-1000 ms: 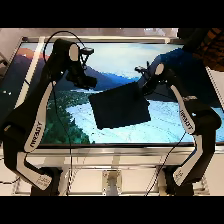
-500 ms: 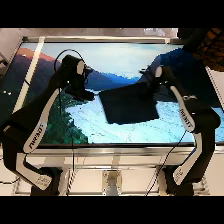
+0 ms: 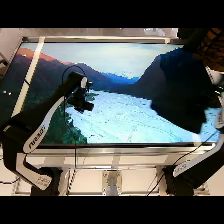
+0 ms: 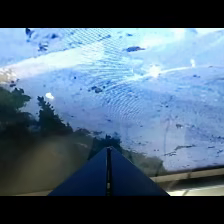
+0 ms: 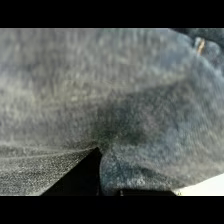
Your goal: Fold the clothes and pants, and hang the long-sleeved shirts on hangers.
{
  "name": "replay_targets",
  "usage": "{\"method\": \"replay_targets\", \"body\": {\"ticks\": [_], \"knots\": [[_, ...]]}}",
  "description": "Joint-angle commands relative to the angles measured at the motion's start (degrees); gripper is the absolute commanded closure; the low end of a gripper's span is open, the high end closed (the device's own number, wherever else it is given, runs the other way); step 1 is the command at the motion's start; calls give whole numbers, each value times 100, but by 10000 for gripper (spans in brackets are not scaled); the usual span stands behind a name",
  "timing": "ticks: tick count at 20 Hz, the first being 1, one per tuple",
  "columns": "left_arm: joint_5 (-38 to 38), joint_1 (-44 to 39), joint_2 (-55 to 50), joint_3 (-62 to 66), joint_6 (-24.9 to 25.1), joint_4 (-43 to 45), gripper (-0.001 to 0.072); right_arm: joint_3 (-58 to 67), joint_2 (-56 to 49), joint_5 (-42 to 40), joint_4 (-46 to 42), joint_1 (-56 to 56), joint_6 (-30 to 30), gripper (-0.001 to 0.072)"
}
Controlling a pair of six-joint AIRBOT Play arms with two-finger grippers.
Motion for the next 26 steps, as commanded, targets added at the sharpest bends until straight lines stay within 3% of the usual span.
{"method": "replay_targets", "body": {"ticks": [1, 2, 3, 4, 5, 6, 10, 13, 15, 18, 22, 26], "knots": [[380, -2, 7, -236, 0, -177, 687, -129, 286, 297, -50, -1641, 245, 693], [470, -2, 4, -236, 0, -236, 687, -127, 420, 258, -35, -2035, 243, 692], [570, -2, 4, -236, -2, -278, 687, -127, 579, 162, -28, -2350, 243, 641], [667, -2, 4, -236, -2, -304, 687, -125, 769, 33, 17, -2647, 240, 441], [754, -2, 2, -236, -2, -313, 687, -122, 949, -98, 142, -2887, 245, 286], [822, -2, 2, -236, -2, -365, 687, -122, 1132, -221, 413, -3101, 245, 265], [839, -2, 2, -236, 0, -367, 687, -122, 1613, -374, 1853, -3254, 168, 297], [863, -2, 2, -236, 0, -369, 687, -225, 1980, -308, 2973, -2448, -249, 673], [857, -2, 2, -236, 0, -363, 687, -402, 2288, -343, 3235, -1340, -490, 692], [846, -2, 0, -236, 0, -365, 687, -531, 2428, -492, 2717, 568, -518, 693], [839, -2, -2, -236, 0, -363, 687, -531, 2352, -518, 2223, 2927, -402, 692], [839, -2, -2, -236, 0, -363, 687, -538, 2024, -479, 1864, 4507, -127, 692]]}}
